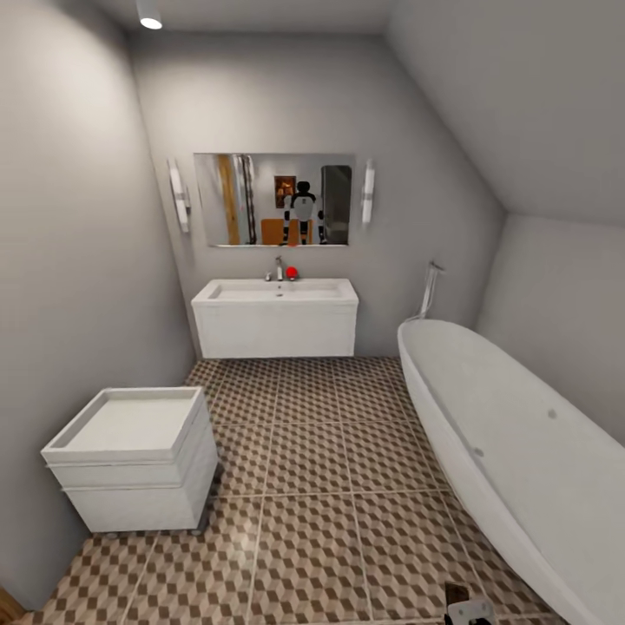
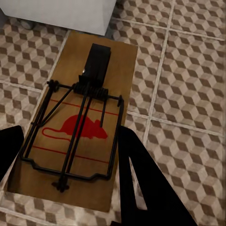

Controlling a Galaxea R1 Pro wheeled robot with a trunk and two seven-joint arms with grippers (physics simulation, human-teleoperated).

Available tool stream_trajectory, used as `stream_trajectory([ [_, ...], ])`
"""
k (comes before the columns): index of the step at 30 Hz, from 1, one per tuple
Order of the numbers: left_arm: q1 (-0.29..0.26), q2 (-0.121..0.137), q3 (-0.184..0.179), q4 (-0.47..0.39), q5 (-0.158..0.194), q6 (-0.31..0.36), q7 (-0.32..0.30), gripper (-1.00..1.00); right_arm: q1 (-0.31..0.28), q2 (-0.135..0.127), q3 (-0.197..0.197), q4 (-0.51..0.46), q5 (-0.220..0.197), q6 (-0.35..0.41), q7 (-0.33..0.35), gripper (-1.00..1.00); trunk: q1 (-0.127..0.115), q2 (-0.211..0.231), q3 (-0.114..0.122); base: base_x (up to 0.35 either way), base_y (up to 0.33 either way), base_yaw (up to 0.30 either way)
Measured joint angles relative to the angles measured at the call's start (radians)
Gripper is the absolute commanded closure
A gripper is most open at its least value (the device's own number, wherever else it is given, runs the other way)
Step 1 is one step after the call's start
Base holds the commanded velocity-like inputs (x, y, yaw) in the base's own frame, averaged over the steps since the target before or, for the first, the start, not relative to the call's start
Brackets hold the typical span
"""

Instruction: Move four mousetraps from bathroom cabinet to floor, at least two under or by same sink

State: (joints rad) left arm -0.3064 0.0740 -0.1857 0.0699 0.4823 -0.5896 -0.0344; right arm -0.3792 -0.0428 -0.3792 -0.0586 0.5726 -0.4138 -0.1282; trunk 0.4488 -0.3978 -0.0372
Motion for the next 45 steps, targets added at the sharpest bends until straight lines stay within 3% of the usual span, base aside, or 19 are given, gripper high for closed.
stream_trajectory([
  [14,0.000,0.000,-0.001,0.000,0.000,0.000,0.002,1.00,0.000,0.000,0.000,0.000,0.000,0.000,0.000,1.00,0.000,0.000,0.000,0.312,-0.182,0.137],
  [30,0.000,0.001,-0.001,0.000,0.000,0.000,0.002,1.00,0.000,0.000,0.000,0.000,0.000,0.000,0.000,1.00,0.000,0.000,0.000,0.306,-0.198,0.007],
  [45,0.000,0.005,0.001,0.000,0.000,-0.003,0.002,1.00,0.000,0.000,0.000,0.000,0.000,0.000,0.000,1.00,0.000,0.000,0.000,0.325,0.028,0.000],
])
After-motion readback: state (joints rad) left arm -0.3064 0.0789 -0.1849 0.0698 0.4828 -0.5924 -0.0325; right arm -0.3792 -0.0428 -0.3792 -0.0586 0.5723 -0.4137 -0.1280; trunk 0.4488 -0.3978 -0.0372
